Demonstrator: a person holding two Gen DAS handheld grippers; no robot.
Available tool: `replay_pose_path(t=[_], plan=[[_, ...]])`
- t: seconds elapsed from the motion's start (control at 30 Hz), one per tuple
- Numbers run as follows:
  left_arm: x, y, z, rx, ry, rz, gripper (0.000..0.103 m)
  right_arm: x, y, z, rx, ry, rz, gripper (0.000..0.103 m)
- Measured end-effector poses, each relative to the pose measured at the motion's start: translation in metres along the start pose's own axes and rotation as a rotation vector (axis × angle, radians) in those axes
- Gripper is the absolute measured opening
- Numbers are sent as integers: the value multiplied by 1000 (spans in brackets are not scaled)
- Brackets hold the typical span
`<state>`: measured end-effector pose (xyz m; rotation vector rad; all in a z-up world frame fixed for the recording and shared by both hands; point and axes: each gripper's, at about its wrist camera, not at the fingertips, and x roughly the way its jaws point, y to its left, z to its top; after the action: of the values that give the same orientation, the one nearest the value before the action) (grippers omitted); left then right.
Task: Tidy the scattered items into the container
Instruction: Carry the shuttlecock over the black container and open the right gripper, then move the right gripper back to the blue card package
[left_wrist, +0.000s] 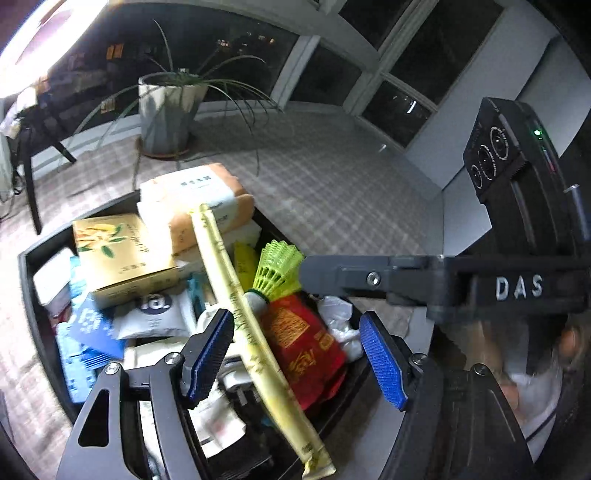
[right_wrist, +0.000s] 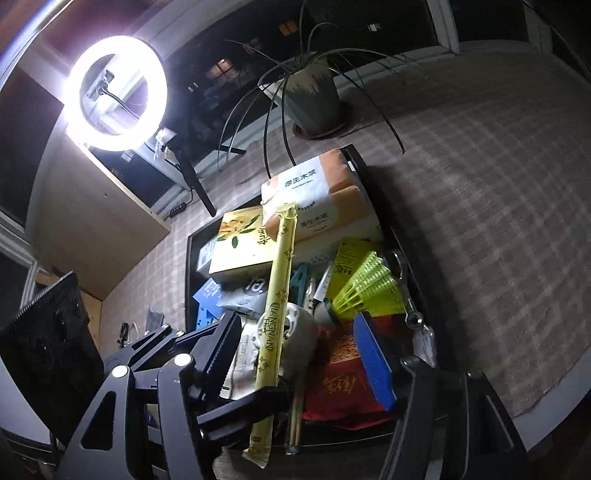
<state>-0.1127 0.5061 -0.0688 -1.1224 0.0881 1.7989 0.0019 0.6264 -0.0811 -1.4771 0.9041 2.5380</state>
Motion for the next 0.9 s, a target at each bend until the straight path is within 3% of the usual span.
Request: replay_pose_path(t=[0.4,0.9], plan=[[-88,57,-46,-68,-53,156,74,20,67,-13,-112,48,53,60],[-206,194,-175,-333,-46,369,74,83,196,-73,-305,195,126,60]])
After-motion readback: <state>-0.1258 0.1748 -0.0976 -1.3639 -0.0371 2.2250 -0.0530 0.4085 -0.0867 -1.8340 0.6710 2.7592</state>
